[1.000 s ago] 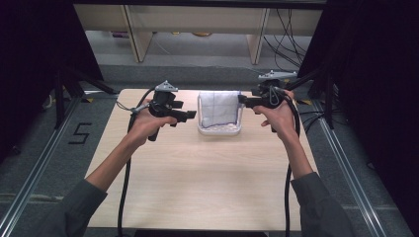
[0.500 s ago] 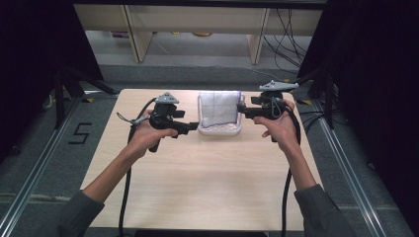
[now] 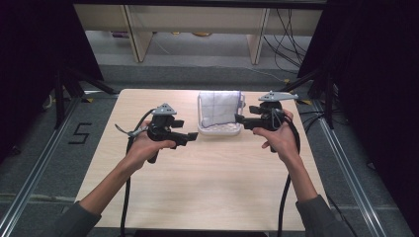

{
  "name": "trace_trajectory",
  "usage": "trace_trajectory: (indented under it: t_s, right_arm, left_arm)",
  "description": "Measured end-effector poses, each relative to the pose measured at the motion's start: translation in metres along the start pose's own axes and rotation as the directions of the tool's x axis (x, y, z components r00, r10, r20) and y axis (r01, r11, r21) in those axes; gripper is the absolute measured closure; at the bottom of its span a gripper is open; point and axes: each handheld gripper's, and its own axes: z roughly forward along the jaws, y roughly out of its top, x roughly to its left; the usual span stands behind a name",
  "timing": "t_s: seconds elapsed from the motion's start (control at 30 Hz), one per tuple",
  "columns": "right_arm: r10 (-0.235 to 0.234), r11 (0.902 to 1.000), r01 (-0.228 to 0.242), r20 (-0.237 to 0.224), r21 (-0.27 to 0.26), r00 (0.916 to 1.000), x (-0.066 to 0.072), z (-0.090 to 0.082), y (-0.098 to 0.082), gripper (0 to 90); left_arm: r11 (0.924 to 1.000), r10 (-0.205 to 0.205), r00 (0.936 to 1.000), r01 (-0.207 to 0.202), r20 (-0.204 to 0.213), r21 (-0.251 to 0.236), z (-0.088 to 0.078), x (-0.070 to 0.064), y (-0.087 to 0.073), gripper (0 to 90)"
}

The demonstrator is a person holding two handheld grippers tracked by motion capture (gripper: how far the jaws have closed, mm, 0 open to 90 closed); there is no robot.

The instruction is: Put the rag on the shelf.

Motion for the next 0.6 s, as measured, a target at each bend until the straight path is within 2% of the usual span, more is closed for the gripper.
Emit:
trace_trajectory:
  t_s: [0.13,0.2,0.23,0.27,0.33,0.37,0.5,0.53,0.6]
  right_arm:
    - [0.003,0.9999,-0.003,-0.013,0.013,0.9999,0.003,-0.001,-0.008,29.6]
    - [0.02,0.9998,-0.02,-0.013,0.007,0.9997,0.006,-0.002,-0.012,29.5]
    - [-0.002,1.0,0.002,-0.012,0.001,0.9999,0.005,-0.001,-0.014,29.4]
    - [0.011,0.9999,-0.01,-0.02,0.012,0.9998,0.007,-0.002,-0.016,29.4]
    - [-0.009,0.9999,0.009,-0.023,0.007,0.9997,0.008,-0.002,-0.019,29.0]
    - [0.006,0.9999,-0.006,-0.023,0.011,0.9997,0.011,-0.003,-0.021,29.0]
    - [-0.007,0.9996,0.008,-0.042,0.028,0.9991,0.016,-0.003,-0.03,28.3]
    - [-0.017,0.9994,0.018,-0.028,0.031,0.9995,0.018,-0.003,-0.033,28.1]
    - [-0.004,0.9991,0.006,-0.046,0.041,0.9989,0.021,-0.004,-0.038,28.0]
  left_arm:
    - [1.0,-0.008,0.9999,0.008,0.01,0.002,-0.001,-0.001,-0.009,24.0]
    - [0.9999,-0.012,0.9999,0.012,0.01,0.003,-0.002,-0.002,-0.013,23.9]
    - [0.9999,-0.011,0.9998,0.011,0.016,0.002,-0.002,-0.002,-0.014,23.6]
    - [0.9999,-0.012,0.9998,0.012,0.016,0.003,-0.002,-0.003,-0.017,23.2]
    - [0.9999,-0.012,0.9996,0.012,0.025,0.005,-0.003,-0.004,-0.021,22.0]
    - [0.9999,-0.01,0.9995,0.01,0.029,0.008,-0.003,-0.005,-0.023,21.7]
    - [0.9997,0.002,0.9994,-0.002,0.036,0.025,-0.003,-0.007,-0.032,20.7]
    - [0.9997,0.003,0.9993,-0.004,0.038,0.024,-0.003,-0.008,-0.035,20.4]
    - [0.9996,0.003,0.9992,-0.005,0.039,0.028,-0.004,-0.01,-0.04,20.3]
